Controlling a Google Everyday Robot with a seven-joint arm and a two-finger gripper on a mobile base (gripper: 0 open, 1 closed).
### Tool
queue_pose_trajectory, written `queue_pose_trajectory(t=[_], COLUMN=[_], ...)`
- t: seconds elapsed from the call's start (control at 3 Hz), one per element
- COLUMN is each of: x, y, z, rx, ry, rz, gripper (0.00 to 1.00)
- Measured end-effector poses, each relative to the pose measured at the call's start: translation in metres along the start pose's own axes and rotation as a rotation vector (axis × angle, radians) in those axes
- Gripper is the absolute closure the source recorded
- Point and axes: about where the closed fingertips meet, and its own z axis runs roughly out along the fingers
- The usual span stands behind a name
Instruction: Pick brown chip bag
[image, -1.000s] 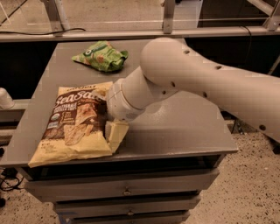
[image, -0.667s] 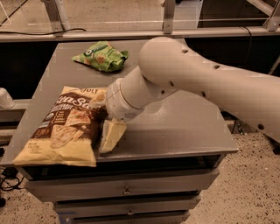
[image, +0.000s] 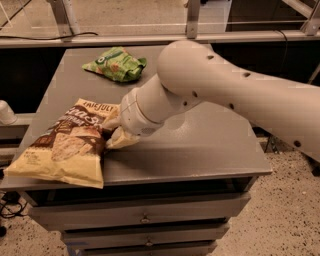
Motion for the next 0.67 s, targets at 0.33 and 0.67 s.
queue_pose_trajectory(t=[0.33, 0.67], x=[-0.013, -0.033], y=[-0.010, -0.017], z=[-0.011, -0.032], rx=[0.035, 0.091], ry=[-0.017, -0.047], rz=[0.024, 0.017], gripper=[1.00, 1.00])
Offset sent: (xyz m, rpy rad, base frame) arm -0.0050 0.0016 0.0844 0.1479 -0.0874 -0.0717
